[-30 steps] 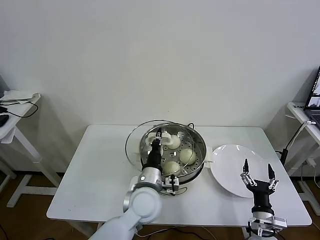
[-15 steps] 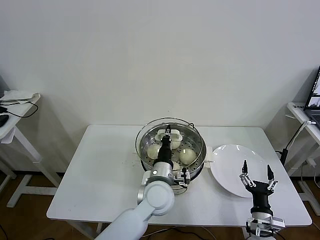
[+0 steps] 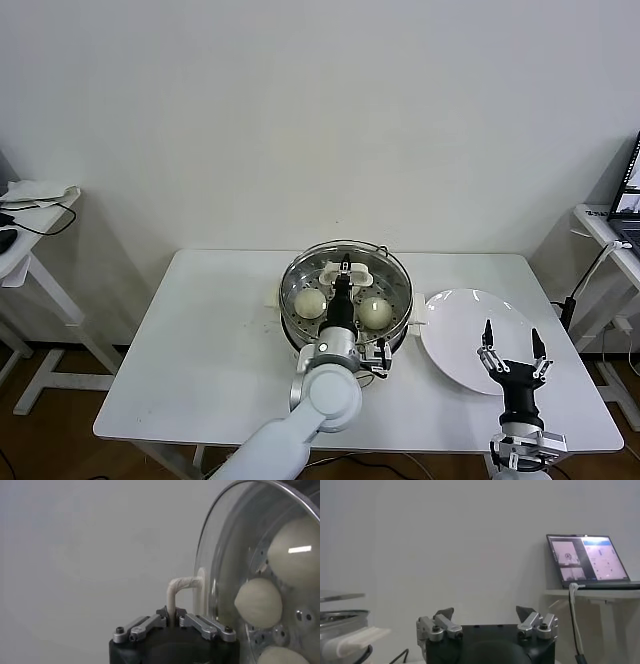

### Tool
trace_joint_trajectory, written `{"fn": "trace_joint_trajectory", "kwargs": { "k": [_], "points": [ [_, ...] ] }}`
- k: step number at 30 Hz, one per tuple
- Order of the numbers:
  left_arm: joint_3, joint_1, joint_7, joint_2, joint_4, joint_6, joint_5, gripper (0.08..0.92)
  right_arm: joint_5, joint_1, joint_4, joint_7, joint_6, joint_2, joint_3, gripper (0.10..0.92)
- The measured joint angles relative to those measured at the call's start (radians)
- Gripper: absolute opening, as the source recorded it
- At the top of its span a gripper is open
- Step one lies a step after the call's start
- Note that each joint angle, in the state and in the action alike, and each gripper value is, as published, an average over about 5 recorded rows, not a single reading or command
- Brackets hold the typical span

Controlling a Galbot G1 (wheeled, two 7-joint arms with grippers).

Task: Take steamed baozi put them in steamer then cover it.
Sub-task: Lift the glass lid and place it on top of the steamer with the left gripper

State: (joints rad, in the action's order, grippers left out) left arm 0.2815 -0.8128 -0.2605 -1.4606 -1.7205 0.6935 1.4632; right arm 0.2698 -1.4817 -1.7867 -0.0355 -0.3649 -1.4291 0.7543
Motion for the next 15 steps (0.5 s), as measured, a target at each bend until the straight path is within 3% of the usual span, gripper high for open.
{"fn": "trace_joint_trajectory", "kwargs": {
  "k": [15],
  "points": [
    [-0.009, -0.020, 0.013, -0.023, 0.031, -0.020, 0.030, 0.187, -0.006, 0.006, 0.003, 0.001, 0.000, 0.001, -0.006, 0.823]
  ]
}}
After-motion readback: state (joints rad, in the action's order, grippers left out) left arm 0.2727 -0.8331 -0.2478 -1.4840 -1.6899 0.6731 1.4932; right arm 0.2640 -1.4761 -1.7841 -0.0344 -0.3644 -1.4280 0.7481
